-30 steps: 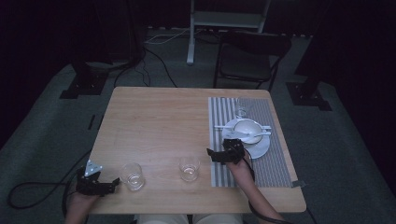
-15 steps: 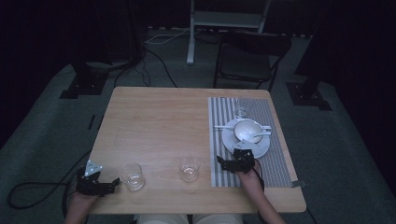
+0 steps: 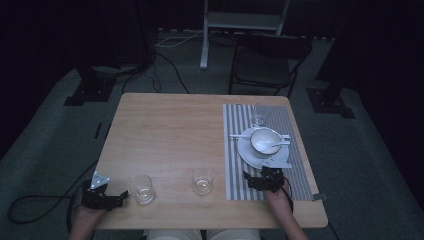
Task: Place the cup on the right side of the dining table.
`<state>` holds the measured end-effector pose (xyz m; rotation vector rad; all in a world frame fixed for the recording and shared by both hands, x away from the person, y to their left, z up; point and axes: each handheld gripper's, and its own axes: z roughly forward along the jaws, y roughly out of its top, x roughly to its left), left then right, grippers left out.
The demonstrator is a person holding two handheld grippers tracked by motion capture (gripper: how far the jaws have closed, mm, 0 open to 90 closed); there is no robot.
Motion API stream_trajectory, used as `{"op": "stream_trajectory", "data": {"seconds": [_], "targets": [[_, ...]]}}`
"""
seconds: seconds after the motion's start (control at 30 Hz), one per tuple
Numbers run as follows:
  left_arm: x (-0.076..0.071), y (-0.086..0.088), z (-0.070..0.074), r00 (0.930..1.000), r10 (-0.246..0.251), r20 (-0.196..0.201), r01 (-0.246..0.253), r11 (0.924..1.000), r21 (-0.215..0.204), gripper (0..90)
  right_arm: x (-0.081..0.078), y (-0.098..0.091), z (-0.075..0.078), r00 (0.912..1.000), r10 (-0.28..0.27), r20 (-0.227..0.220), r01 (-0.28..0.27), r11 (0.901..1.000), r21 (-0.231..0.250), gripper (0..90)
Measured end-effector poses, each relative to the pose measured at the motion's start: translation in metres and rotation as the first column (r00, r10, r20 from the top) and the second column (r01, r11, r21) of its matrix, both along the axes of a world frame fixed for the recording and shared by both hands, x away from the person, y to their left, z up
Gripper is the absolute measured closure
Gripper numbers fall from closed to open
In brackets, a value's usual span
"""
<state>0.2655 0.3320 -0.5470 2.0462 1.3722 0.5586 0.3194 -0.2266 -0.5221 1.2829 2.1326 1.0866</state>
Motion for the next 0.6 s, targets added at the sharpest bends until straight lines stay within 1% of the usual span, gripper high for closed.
{"op": "stream_trajectory", "data": {"seconds": [0.07, 0.17, 0.23, 0.3, 0.4, 0.53, 0.6], "targets": [[0.0, 0.0, 0.0, 1.0, 0.0, 0.0, 0.0, 1.0, 0.0, 0.7, -0.002, -0.006, -0.001, 0.9998, -0.019, 0.001, 0.019, 0.9998, 0.005, 11.5], [0.0, 0.0, 0.0, 1.0, 0.0, 0.0, 0.0, 1.0, 0.0, 0.7, -0.006, -0.014, -0.001, 0.9984, -0.05, 0.026, 0.05, 0.9987, 0.009, 11.5], [0.0, 0.0, 0.0, 1.0, 0.0, 0.0, 0.0, 1.0, 0.0, 0.7, -0.009, -0.019, -0.002, 0.9975, -0.063, 0.032, 0.063, 0.998, 0.001, 11.5], [0.0, 0.0, 0.0, 1.0, 0.0, 0.0, 0.0, 1.0, 0.0, 0.7, -0.01, -0.022, -0.003, 0.9969, -0.071, 0.032, 0.071, 0.9974, -0.004, 11.5], [0.0, 0.0, 0.0, 1.0, -0.001, 0.0, 0.001, 1.0, 0.0, 0.7, -0.011, -0.034, -0.006, 0.9947, -0.101, 0.017, 0.101, 0.9949, 0.007, 11.5], [0.0, 0.0, 0.0, 1.0, -0.002, 0.0, 0.002, 1.0, 0.002, 0.7, -0.015, -0.042, -0.008, 0.9921, -0.124, 0.02, 0.124, 0.9923, 0.011, 11.5], [0.0, 0.0, 0.0, 1.0, -0.003, 0.0, 0.003, 1.0, 0.002, 0.7, -0.017, -0.046, -0.009, 0.9908, -0.134, 0.016, 0.134, 0.9909, 0.001, 11.5]]}}
